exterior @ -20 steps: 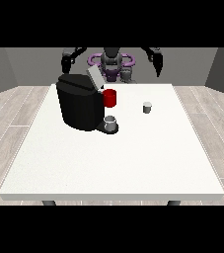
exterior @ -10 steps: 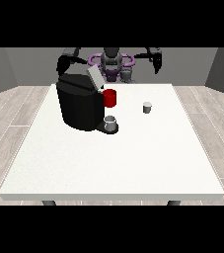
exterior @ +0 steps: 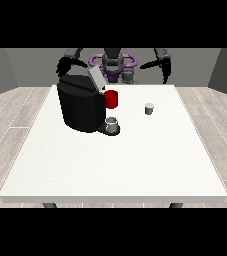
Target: Insert the coffee pod into the coffee machine and close the lid
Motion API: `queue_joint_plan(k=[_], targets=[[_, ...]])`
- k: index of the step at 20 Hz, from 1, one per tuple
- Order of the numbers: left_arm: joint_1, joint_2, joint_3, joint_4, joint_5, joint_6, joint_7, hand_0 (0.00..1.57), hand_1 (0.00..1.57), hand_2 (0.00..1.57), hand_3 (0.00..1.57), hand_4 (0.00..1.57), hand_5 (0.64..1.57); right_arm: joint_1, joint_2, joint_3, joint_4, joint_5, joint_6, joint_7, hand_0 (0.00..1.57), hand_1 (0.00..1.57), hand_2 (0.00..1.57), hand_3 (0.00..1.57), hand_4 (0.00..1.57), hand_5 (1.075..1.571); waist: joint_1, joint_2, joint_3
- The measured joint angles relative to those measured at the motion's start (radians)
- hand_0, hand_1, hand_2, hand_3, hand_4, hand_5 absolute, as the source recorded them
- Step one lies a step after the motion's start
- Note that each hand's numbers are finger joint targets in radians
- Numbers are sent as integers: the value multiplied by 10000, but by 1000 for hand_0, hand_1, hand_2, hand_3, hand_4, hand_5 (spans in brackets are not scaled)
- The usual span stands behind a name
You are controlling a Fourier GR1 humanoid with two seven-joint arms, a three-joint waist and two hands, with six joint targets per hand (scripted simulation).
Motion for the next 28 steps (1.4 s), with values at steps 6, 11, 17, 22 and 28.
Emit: queue_joint_plan(k=[6, 11, 17, 22, 28], targets=[[-1256, 685, 494, 1543, -114, -309, 342, 0, 0, 0, 0, 0, 1571, -451, -8, 180, -126, -64, 89, 180, 0, 0, 0, 0, 340, 1571, -458, 631, -2], [-2140, 922, 669, 2852, -373, -324, 264, 0, 0, 0, 0, 0, 1571, -999, 12, 358, 42, 34, -199, 218, 0, 0, 0, 0, 397, 1571, -539, 1216, -4], [-2907, 1074, 656, 4280, -875, -220, 137, 0, 0, 0, 0, 0, 1571, -1444, -152, 189, 430, 88, -256, 514, 0, 0, 0, 0, 407, 1571, -595, 1469, -4], [-3353, 1128, 326, 4969, -1515, -126, 184, 0, 0, 375, 0, 0, 1571, -1695, -191, 138, 998, 350, -464, 539, 0, 0, 0, 0, 424, 1571, -517, 1481, -3], [-3591, 1121, 84, 5808, -2222, 98, 115, 695, 695, 778, 429, 0, 1571, -1621, -261, 57, 1402, 352, -407, 544, 0, 0, 0, 0, 393, 1571, -510, 1229, -3]])
